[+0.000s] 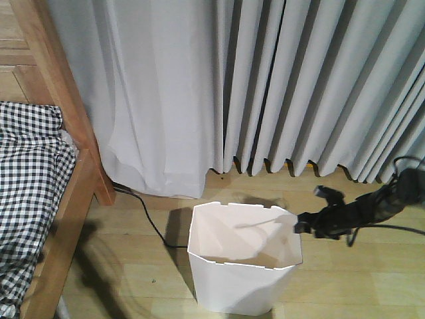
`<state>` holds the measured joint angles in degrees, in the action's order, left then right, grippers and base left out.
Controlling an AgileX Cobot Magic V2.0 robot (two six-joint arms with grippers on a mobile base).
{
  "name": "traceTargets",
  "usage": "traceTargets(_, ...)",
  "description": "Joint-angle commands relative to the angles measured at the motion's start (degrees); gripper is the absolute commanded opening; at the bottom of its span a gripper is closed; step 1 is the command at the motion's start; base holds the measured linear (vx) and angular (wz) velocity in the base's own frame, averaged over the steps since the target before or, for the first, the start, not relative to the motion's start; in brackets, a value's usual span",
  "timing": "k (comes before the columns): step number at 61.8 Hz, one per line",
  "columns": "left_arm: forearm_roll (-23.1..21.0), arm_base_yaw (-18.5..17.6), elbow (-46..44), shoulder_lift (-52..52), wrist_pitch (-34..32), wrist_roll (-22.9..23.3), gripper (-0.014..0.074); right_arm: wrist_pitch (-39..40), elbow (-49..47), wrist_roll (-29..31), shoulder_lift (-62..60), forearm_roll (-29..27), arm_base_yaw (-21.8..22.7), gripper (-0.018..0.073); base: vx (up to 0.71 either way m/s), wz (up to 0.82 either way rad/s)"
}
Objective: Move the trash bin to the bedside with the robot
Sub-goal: 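Open the right gripper and lift it away from the bin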
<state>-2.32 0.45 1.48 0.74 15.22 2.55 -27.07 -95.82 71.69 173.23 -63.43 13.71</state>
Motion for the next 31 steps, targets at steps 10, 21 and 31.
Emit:
traceTargets(10, -0.21, 0.03, 0.67, 0.83, -3.95, 0.32, -0.0006, 14.13, 16.32, 11.12, -16.44, -3.34, -2.45, 0.0529, 0.00, 0.00)
traceTargets(21, -0.21, 0.03, 0.67, 0.83, -3.95, 0.32, -0.0006, 15.08, 26.64, 13.79, -27.53, -5.63, -3.80, 0.0529, 0.00, 0.00)
traceTargets(31, -0.21, 0.03, 0.67, 0.83, -3.95, 0.32, -0.0006, 15.55, 35.87, 13.73, -40.65, -5.76, -5.88, 0.0529, 0.00, 0.00)
